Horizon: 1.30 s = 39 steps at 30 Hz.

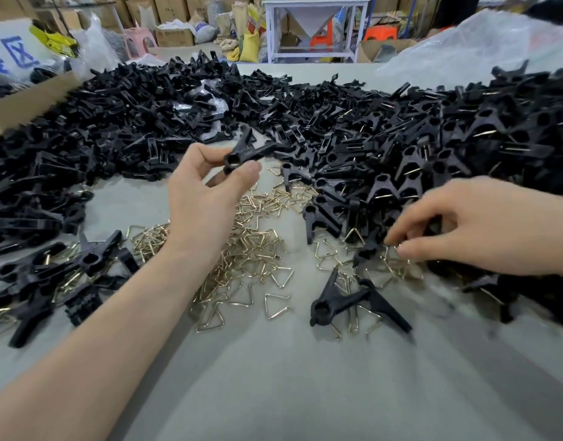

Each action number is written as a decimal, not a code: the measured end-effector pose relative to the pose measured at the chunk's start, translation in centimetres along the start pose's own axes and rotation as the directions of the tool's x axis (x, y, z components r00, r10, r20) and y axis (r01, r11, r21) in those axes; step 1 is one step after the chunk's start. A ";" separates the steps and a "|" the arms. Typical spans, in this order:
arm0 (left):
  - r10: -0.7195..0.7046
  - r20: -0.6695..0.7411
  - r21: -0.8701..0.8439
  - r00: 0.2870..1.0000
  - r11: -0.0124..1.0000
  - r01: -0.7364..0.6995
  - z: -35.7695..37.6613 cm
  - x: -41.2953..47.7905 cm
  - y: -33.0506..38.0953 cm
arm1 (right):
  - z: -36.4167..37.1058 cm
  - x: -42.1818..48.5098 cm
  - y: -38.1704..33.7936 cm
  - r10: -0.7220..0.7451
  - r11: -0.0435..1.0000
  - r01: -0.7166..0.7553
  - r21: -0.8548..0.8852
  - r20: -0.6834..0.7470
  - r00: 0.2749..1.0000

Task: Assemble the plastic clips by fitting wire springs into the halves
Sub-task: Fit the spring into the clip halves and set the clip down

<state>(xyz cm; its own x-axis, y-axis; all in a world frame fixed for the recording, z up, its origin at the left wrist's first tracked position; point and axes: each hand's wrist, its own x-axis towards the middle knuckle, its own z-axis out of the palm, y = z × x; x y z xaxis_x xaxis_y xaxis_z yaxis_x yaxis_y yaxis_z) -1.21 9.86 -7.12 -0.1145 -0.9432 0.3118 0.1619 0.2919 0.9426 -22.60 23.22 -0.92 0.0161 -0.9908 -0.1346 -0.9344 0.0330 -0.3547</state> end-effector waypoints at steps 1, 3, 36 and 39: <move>-0.013 0.009 -0.028 1.000 1.000 0.013 0.1 -0.1 0.0 | 0.4 0.5 -0.3 -0.057 0.998 0.062 0.032 -0.133 0.990; -0.037 0.024 -0.055 0.999 0.998 0.038 0.3 -0.3 0.0 | 1.3 1.9 -1.5 -0.164 0.985 0.173 0.020 -0.230 0.959; -0.071 0.514 0.124 0.855 0.992 0.008 2.5 -3.0 1.7 | 5.8 2.4 -1.3 0.301 0.218 0.146 0.965 -0.208 0.931; -0.068 0.525 0.135 0.848 0.991 -0.004 2.5 -3.1 1.8 | 5.8 2.4 -1.4 0.289 0.246 0.131 0.961 -0.201 0.936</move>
<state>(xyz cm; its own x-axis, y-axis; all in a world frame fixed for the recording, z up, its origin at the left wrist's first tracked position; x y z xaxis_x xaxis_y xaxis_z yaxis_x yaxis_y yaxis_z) -3.02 13.76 -6.09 -0.6232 -0.7365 0.2630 0.0285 0.3147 0.9488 -19.20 21.55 -6.13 -0.3266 -0.9442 -0.0425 0.1145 0.0051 -0.9934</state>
